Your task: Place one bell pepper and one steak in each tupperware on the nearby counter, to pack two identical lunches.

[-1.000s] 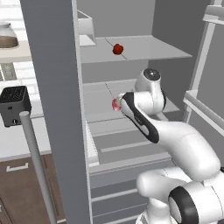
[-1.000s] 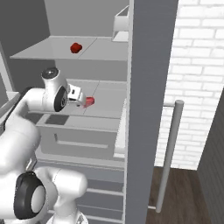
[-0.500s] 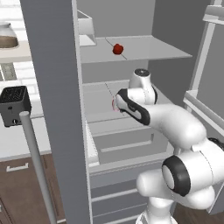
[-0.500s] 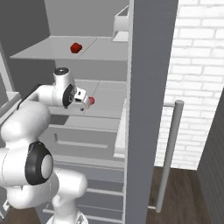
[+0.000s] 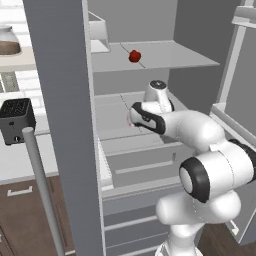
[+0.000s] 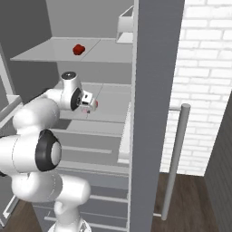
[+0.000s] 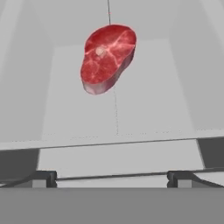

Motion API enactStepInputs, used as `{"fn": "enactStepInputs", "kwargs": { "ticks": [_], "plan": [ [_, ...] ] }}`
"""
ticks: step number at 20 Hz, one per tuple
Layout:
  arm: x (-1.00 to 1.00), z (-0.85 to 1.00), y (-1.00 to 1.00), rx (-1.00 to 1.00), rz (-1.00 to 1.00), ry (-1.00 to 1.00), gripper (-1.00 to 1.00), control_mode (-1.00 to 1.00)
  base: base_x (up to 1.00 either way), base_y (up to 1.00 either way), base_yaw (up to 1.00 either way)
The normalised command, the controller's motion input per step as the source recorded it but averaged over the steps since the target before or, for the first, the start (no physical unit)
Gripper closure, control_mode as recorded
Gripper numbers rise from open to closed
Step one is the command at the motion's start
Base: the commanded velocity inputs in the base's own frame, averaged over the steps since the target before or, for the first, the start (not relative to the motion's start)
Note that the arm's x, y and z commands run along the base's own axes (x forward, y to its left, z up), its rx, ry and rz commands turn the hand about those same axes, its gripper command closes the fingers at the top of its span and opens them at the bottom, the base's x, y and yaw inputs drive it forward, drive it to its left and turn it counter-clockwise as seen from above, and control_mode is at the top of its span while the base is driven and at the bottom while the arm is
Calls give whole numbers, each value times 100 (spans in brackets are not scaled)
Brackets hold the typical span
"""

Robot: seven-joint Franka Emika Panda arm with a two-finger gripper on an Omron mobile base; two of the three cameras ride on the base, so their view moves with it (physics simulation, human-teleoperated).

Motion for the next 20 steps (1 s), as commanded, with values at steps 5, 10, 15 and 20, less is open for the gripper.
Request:
{"fn": "enactStepInputs", "kwargs": {
  "ticks": [5,10,15,20],
  "plan": [
    [60,-18,12,0,0,0,-100,-100,0,0,0],
    [59,-16,18,0,0,-1,-100,-100,0,0,0],
    [54,-27,6,0,0,-1,-100,-100,0,0,0],
    [30,-7,1,0,0,0,-100,-100,0,0,0]
  ]
}}
